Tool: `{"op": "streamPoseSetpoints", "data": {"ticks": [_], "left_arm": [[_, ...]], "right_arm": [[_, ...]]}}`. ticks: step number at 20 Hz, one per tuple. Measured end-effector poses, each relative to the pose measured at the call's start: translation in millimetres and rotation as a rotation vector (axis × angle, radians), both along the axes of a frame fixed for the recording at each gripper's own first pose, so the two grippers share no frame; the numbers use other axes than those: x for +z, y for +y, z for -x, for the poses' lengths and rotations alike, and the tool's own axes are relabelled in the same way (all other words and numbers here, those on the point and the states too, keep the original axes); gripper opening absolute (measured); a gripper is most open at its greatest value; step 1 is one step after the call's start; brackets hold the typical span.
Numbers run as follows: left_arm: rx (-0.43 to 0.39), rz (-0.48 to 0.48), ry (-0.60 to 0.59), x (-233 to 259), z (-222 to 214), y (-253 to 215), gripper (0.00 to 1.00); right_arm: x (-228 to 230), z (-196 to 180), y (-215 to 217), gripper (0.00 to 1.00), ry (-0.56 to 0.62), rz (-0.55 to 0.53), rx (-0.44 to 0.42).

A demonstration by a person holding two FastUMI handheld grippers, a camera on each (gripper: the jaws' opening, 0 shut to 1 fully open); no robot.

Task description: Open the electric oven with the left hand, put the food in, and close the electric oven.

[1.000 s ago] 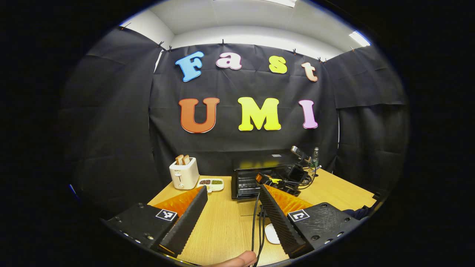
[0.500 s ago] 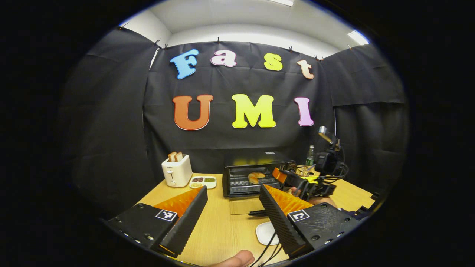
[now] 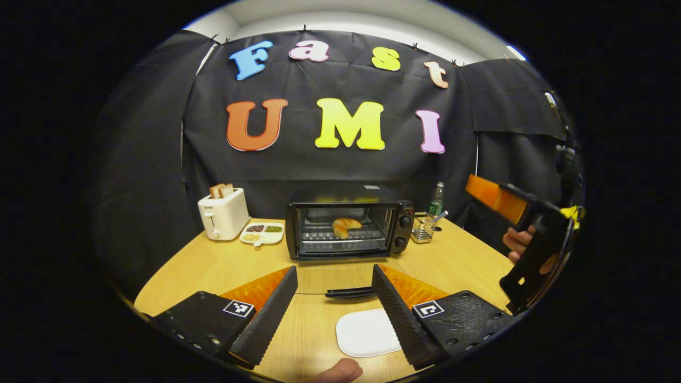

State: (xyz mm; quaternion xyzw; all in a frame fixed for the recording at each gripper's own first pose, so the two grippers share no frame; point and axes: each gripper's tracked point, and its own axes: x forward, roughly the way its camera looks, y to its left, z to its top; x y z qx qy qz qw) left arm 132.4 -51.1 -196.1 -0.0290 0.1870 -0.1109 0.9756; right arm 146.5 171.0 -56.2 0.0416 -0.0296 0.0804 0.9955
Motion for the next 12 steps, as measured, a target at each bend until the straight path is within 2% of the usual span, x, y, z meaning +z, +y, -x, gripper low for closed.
{"op": "streamPoseSetpoints", "data": {"ticks": [5, 12], "left_arm": [[-0.056, -0.027, 0.156, -58.5, -10.9, -46.0, 0.93], [-0.018, -0.045, 0.331, -123.4, -25.1, -73.4, 0.94]], "right_arm": [[32.6, 18.3, -58.3, 1.00, -0.019, 0.024, -0.069], [49.1, 46.5, -106.3, 1.00, -0.048, 0.092, -0.084]]}}
